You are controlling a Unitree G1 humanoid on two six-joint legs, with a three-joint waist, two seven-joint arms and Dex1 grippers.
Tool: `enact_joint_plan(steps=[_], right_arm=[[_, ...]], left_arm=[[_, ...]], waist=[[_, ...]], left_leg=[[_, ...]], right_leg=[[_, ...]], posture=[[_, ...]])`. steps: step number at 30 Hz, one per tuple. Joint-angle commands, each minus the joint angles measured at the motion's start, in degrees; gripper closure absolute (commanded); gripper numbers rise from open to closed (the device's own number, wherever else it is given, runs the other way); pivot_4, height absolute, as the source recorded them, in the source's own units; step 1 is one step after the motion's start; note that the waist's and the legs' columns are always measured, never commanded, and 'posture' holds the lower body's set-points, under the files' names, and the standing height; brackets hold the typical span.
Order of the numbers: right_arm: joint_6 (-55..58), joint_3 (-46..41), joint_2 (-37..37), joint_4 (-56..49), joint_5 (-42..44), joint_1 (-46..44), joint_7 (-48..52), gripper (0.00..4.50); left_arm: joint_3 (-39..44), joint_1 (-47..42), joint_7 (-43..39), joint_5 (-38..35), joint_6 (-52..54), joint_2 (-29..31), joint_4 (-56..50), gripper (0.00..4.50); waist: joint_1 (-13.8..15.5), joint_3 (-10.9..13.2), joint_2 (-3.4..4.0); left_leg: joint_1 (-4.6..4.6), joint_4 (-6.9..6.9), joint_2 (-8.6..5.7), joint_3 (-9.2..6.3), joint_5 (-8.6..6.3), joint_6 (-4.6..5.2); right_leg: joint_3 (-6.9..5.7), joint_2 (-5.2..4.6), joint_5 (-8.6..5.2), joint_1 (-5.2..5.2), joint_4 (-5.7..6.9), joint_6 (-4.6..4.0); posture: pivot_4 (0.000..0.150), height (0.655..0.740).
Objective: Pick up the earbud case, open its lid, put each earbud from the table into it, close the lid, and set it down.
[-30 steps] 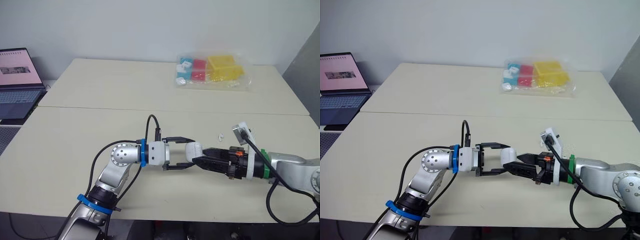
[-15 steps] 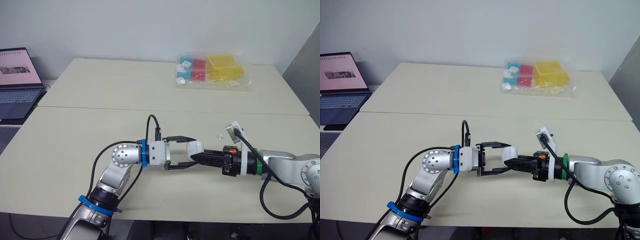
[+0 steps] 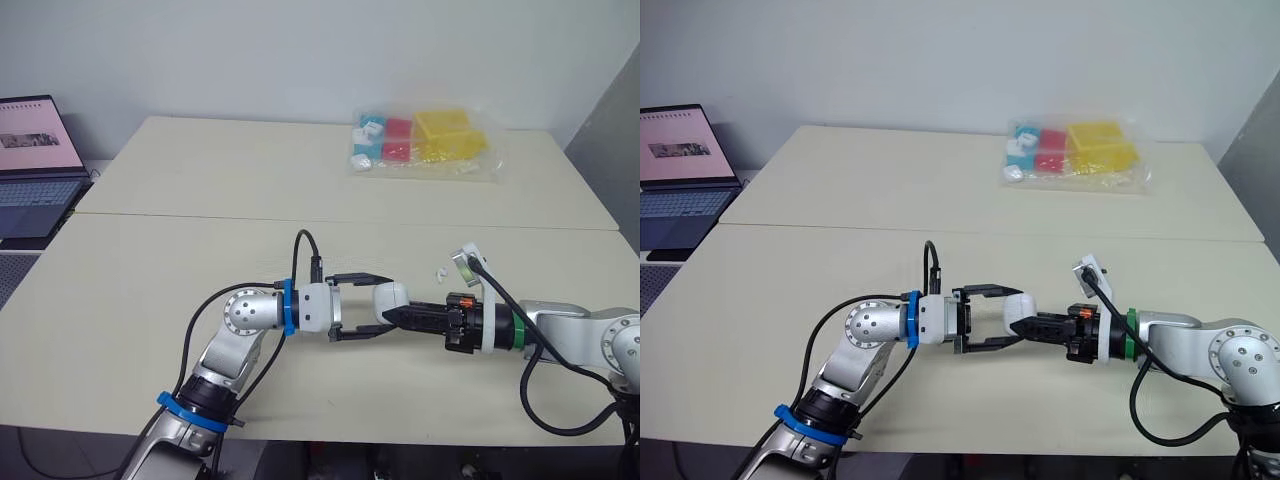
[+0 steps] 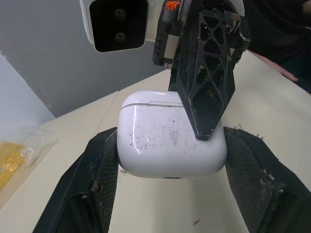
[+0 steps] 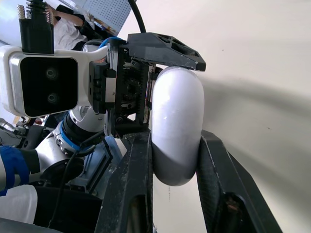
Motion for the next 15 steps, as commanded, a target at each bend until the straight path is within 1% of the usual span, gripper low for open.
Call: enact_joint_plan(steps=[1, 3, 8, 12, 14, 15], right_arm=[[0.77, -0.92, -1.18, -1.2, 1.15, -1.3, 2.07, 3.71], [1.15, -0.94, -1.46, -1.29, 0.06, -1.6, 2.68, 3.71], [2.12, -1.15, -2.49, -1.3, -3.71, -2.9, 4.66, 3.71], [1.89, 1.97, -11.19, -4.77, -23.99, -9.5, 16.81, 3.71], [-3.96, 8.01, -18.36, -6.06, -39.11, -12.79, 27.22, 3.71], [-6.38, 10.31, -20.63, -6.23, -44.57, -13.69, 31.16, 3.71]], left_arm=[[-0.18, -0.91, 0.09, 0.09, 0.07, 0.49, -1.13, 0.37], [-0.36, -1.42, -0.02, 1.48, 0.2, 1.5, -0.7, 0.03], [0.81, -2.53, 0.62, 1.9, 4.99, 4.11, -0.07, 0.0], [1.37, -4.17, 0.33, -1.47, 23.82, 8.1, -4.49, 0.0], [0.04, -5.6, -0.12, -3.15, 34.12, 9.86, -8.37, 0.0], [-0.46, -6.11, 0.24, -3.36, 37.62, 10.24, -9.71, 0.0]], waist=[[0.0, 0.0, 0.0], [0.0, 0.0, 0.0], [-0.03, 0.0, 0.0], [-0.2, 0.03, 0.06], [-0.31, 0.04, 0.06], [-0.26, 0.04, 0.06]], left_leg=[[0.0, 0.0, 0.0, -0.01, 0.0, 0.0], [0.0, 0.0, 0.01, -0.01, 0.0, 0.0], [0.01, -0.01, 0.03, 0.0, 0.0, 0.0], [-0.06, -0.02, 0.02, 0.05, 0.0, 0.0], [-0.09, -0.04, 0.04, 0.02, 0.0, 0.0], [-0.11, -0.08, 0.03, 0.03, 0.0, 0.0]], right_leg=[[0.0, 0.0, 0.0, 0.0, 0.0, 0.0], [-0.01, 0.01, 0.0, 0.0, 0.0, 0.0], [0.0, 0.04, 0.0, -0.03, 0.01, 0.0], [0.02, 0.04, 0.0, -0.19, 0.04, 0.0], [-0.02, 0.05, -0.01, -0.25, 0.03, -0.01], [-0.03, 0.05, -0.01, -0.3, 0.0, -0.02]], posture=[[0.15, 0.7359], [0.15, 0.7359], [0.15, 0.7359], [0.15, 0.7359], [0.15, 0.7359], [0.15, 0.7359]])
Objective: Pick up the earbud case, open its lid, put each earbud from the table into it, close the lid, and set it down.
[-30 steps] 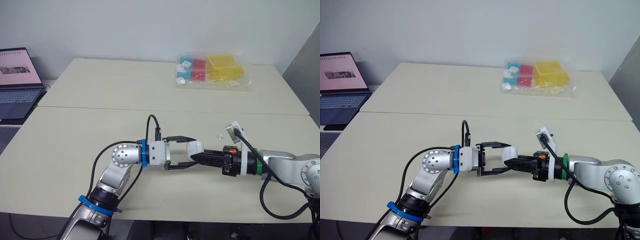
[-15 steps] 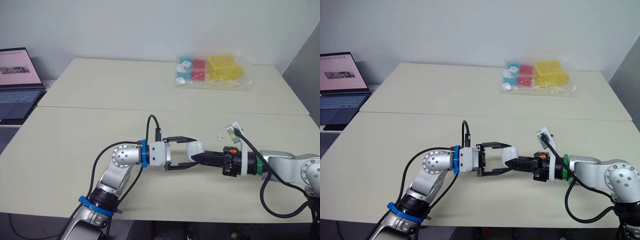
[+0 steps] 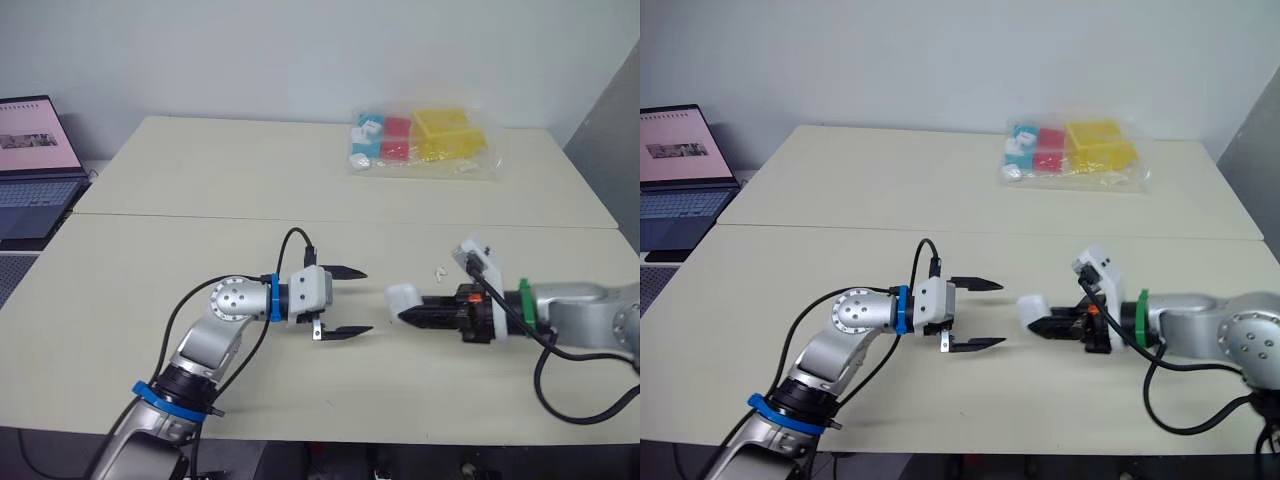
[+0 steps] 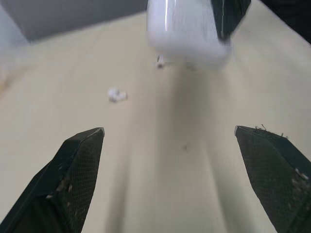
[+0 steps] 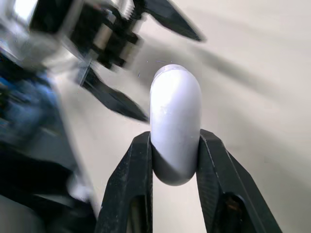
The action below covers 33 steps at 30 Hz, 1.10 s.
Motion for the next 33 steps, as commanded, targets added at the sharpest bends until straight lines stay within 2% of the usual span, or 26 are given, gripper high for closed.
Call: enact_joint_plan(steps=[1, 3, 5, 8, 18, 33], right_arm=[[-9.89, 7.65, -7.27, -2.21, -21.34, -3.76, 15.64, 3.71], [-15.21, 11.53, -9.15, -1.29, -30.56, -5.61, 21.86, 3.71], [-21.68, 16.44, -10.07, -0.35, -42.27, -8.43, 27.21, 3.71], [-25.35, 18.52, -8.83, 0.82, -49.69, -10.0, 31.42, 3.71], [-22.89, 16.57, -1.4, -0.79, -55.35, -10.75, 36.68, 3.71], [-19.27, 15.61, 3.8, -1.06, -58.23, -11.48, 39.04, 3.71]], left_arm=[[-1.06, -3.08, 0.74, -2.64, 13.62, 0.62, -7.49, 0.0], [-2.12, -4.11, 1.7, -2.07, 16.86, 0.15, -9.42, 0.0], [-3.18, -6.22, 6.09, -1.24, 23.16, -2.53, -11.42, 0.0], [-3.38, -7.79, 9.41, -1.51, 28.2, -4.9, -13.1, 0.0], [-6.74, -11.3, 11.19, 0.04, 29.78, -6.82, -12.73, 0.0], [-9.16, -11.71, 11.37, 2.24, 27.9, -7.47, -11.1, 0.0]], waist=[[0.11, 0.0, 0.0], [0.07, 0.0, 0.0], [-0.02, 0.0, 0.0], [-0.14, 0.01, -0.01], [-0.64, 0.01, -0.01], [-0.7, 0.01, -0.01]], left_leg=[[-0.04, -0.02, 0.0, -0.01, 0.0, 0.0], [-0.06, -0.06, -0.01, -0.03, -0.01, -0.01], [-0.11, -0.07, -0.02, 0.12, -0.01, 0.0], [-0.31, -0.01, -0.01, 0.17, -0.01, 0.0], [-0.31, 0.06, 0.01, 0.06, 0.0, -0.01], [-0.25, 0.12, -0.01, 0.05, 0.01, -0.01]], right_leg=[[-0.01, 0.0, -0.02, -0.04, -0.02, -0.02], [-0.01, 0.0, -0.07, -0.04, -0.1, -0.08], [0.07, 0.0, -0.08, -0.21, -0.05, -0.09], [0.09, 0.02, -0.07, -0.37, -0.01, -0.07], [0.08, 0.06, -0.07, -0.36, 0.15, -0.09], [0.09, 0.05, -0.06, -0.34, 0.3, -0.1]], posture=[[0.15, 0.7359], [0.15, 0.7359], [0.15, 0.7359], [0.15, 0.7359], [0.15, 0.7359], [0.15, 0.7359]])
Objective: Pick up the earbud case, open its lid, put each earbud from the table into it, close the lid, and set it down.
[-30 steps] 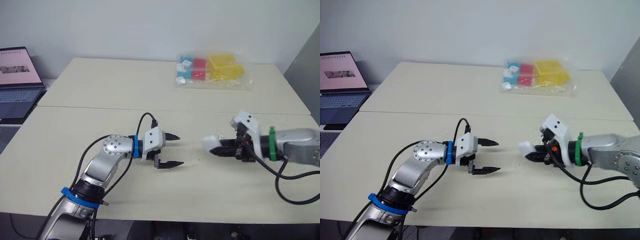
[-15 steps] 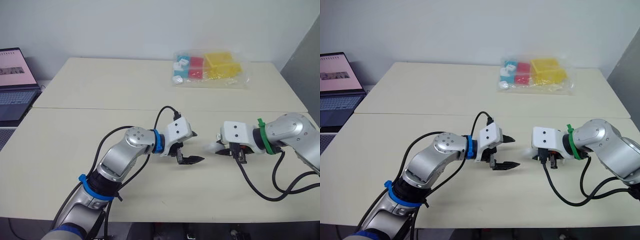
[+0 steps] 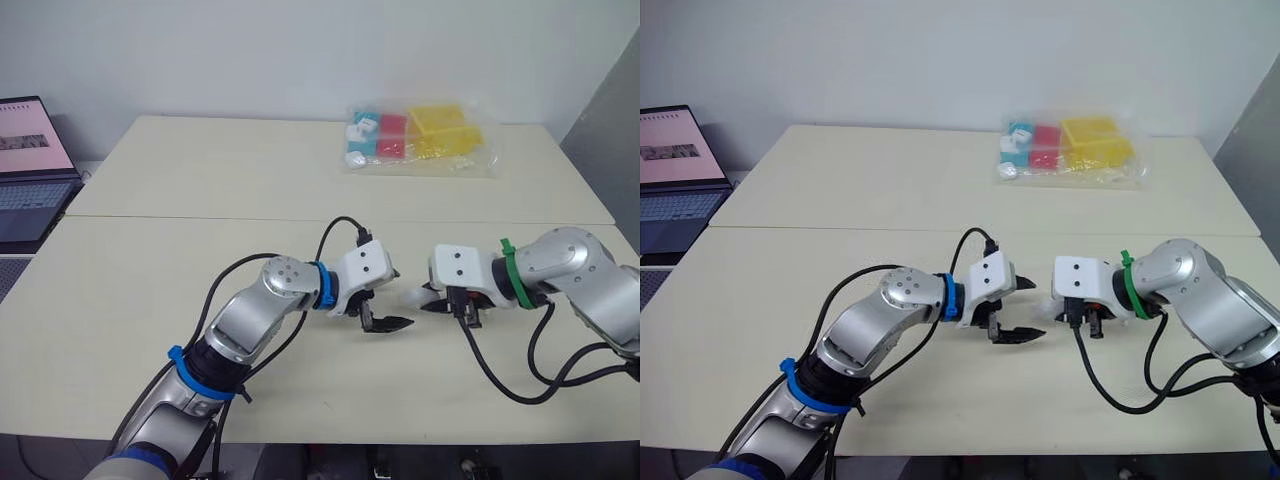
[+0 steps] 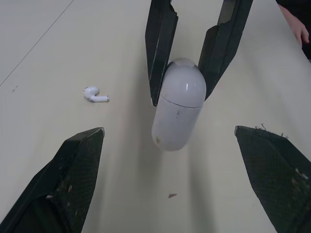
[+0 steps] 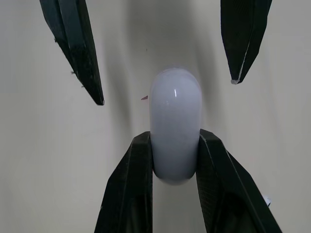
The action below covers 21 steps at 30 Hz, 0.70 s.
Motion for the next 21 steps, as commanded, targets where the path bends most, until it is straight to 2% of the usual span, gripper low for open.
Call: enact_joint_plan(steps=[1, 7, 11, 19, 21], right_arm=[[0.57, -2.31, 0.27, -1.66, -0.72, -1.61, 0.74, 3.71], [1.56, -2.63, 1.06, -2.08, -0.71, -1.76, 0.97, 3.71], [1.61, -2.7, 1.04, -2.26, -0.97, -1.56, 1.24, 3.71], [1.3, -2.65, 0.96, -2.58, -1.99, -0.93, 1.89, 3.71], [1.12, -2.6, 0.96, -2.48, -2.4, -0.89, 2.19, 3.71]], left_arm=[[0.43, -1.28, -0.01, 0.09, -0.86, -0.37, -0.57, 0.0], [0.32, -1.15, -0.1, -0.26, -0.81, -0.76, -0.76, 0.0], [0.35, -1.23, -0.08, -0.33, -1.47, -1.52, -0.38, 0.96], [0.26, -0.98, -0.74, -0.61, -1.45, -1.77, -0.63, 3.63], [0.09, -0.85, -0.92, -0.36, -1.71, -1.71, -0.61, 3.7]], waist=[[-0.02, 0.0, 0.0], [-0.1, 0.0, -0.01], [-0.12, 0.0, -0.01], [-0.15, 0.0, -0.01], [-0.15, 0.0, -0.01]], left_leg=[[0.0, 0.02, 0.0, 0.0, 0.0, 0.0], [0.14, 0.09, -0.02, 0.09, 0.0, 0.0], [0.25, 0.13, -0.02, 0.12, 0.0, 0.0], [0.29, 0.28, 0.0, 0.12, 0.0, 0.0], [0.28, 0.34, 0.0, 0.12, 0.0, 0.0]], right_leg=[[0.0, 0.0, 0.0, 0.0, 0.02, 0.0], [0.06, -0.01, -0.02, 0.0, 0.28, -0.03], [0.1, 0.0, -0.04, 0.02, 0.46, -0.07], [0.12, 0.01, -0.06, 0.03, 0.64, -0.1], [0.12, 0.01, -0.06, 0.04, 0.64, -0.1]], posture=[[0.15, 0.7359], [0.15, 0.7359], [0.15, 0.7359], [0.15, 0.7359], [0.15, 0.7359]])
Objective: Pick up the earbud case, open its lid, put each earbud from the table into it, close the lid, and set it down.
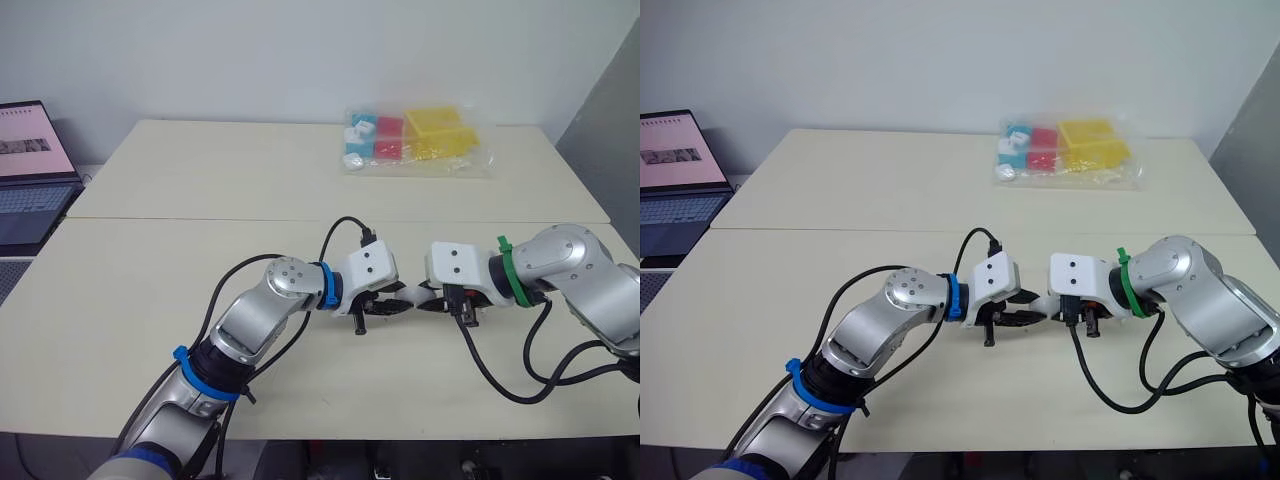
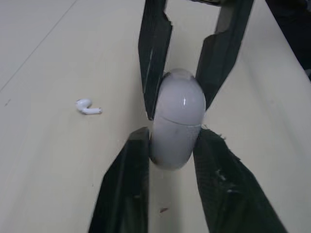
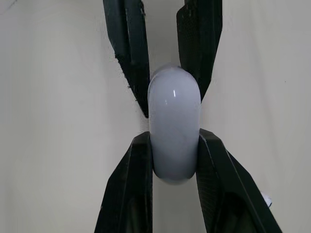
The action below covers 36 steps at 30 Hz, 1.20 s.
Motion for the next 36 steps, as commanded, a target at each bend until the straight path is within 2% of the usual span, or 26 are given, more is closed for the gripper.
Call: enact_joint_plan(steps=[1, 11, 12, 13, 19, 26, 28, 31, 34, 36], right_arm=[[-0.78, -1.98, -0.24, -1.52, -1.02, -0.38, 0.04, 3.71], [-0.66, -2.53, -0.61, -1.79, -0.46, 0.12, 2.1, 3.71], [-0.53, -2.77, -0.94, -1.72, -0.35, 0.21, 2.38, 2.98], [-0.52, -2.95, -1.33, -1.54, -0.33, 0.26, 2.68, 2.77], [-0.59, -5.31, -2.18, -0.12, -0.12, 0.26, 2.91, 0.59], [-5.78, -14.49, -8.64, 2.84, 0.94, 3.96, 5.05, 0.55], [-9.35, -19.08, -9.32, 4.61, 1.6, 6.79, 4.99, 0.55], [-12.41, -25.32, -6.63, 3.97, 4.75, 10.74, 3.83, 0.55], [-14.62, -28.56, -1.65, -0.3, 8.56, 13.66, 1.75, 0.55], [-14.84, -28.62, -1.01, -2.23, 7.56, 15.15, 0.04, 0.55]], left_arm=[[0.42, -0.82, 0.15, -0.2, -0.85, -0.39, -1.06, 3.7], [0.46, -0.27, 0.96, 0.25, -1.99, -0.97, -0.54, 3.7], [0.52, -0.17, 1.03, 0.25, -2.11, -1.01, -0.47, 3.7], [0.52, -0.07, 1.0, 0.34, -2.44, -0.96, -0.33, 3.7], [1.47, 1.39, 0.84, -0.69, -4.17, -0.59, 0.2, 3.71], [7.39, 8.74, -2.48, -4.46, -17.39, -1.39, 6.75, 3.71], [10.69, 10.48, -1.9, -7.16, -19.94, -3.91, 9.89, 3.71], [13.92, 11.34, -2.72, -9.8, -23.7, -6.39, 12.55, 3.71], [13.65, 11.68, -3.25, -7.79, -26.42, -5.94, 14.03, 3.71], [12.93, 11.97, -4.32, -7.0, -28.25, -5.41, 13.98, 3.71]], waist=[[0.0, 0.0, 0.0], [0.01, 0.0, 0.0], [0.01, 0.0, 0.0], [0.01, 0.0, 0.0], [0.01, 0.0, 0.0], [0.06, 0.0, 0.0], [0.07, 0.0, 0.0], [0.16, 0.02, -0.03], [0.03, 0.01, -0.02], [0.05, 0.01, -0.01]], left_leg=[[-0.01, 0.03, 0.0, 0.0, 0.0, 0.0], [-0.02, 0.13, 0.0, -0.03, 0.0, 0.0], [-0.02, 0.14, 0.0, -0.04, 0.0, 0.0], [-0.02, 0.14, 0.0, -0.03, 0.0, 0.0], [-0.04, 0.22, 0.0, -0.03, -0.01, 0.0], [-0.03, 0.22, 0.02, -0.01, -0.01, 0.0], [-0.03, 0.22, 0.02, -0.01, -0.01, 0.0], [-0.06, 0.3, 0.01, 0.02, -0.01, 0.0], [-0.03, 0.36, 0.03, 0.0, -0.01, 0.01], [-0.01, 0.34, 0.03, -0.01, -0.01, 0.0]], right_leg=[[0.0, 0.0, 0.0, 0.01, 0.0, 0.0], [-0.02, -0.01, 0.0, 0.03, 0.06, 0.0], [-0.02, -0.01, 0.0, 0.03, 0.06, 0.0], [-0.02, -0.01, 0.0, 0.03, 0.06, 0.0], [-0.01, -0.01, 0.0, 0.03, 0.06, 0.0], [-0.02, -0.02, 0.0, 0.03, 0.06, -0.01], [-0.02, -0.02, -0.01, 0.04, 0.05, -0.01], [-0.02, -0.04, 0.0, 0.07, 0.05, 0.0], [-0.01, -0.01, 0.02, 0.1, 0.08, 0.03], [0.0, -0.01, 0.02, 0.1, 0.11, 0.03]], posture=[[0.15, 0.7359], [0.15, 0.7359], [0.15, 0.7359], [0.15, 0.7359], [0.15, 0.7359], [0.15, 0.7359], [0.15, 0.7359], [0.15, 0.7359], [0.15, 0.7359], [0.15, 0.7359]])
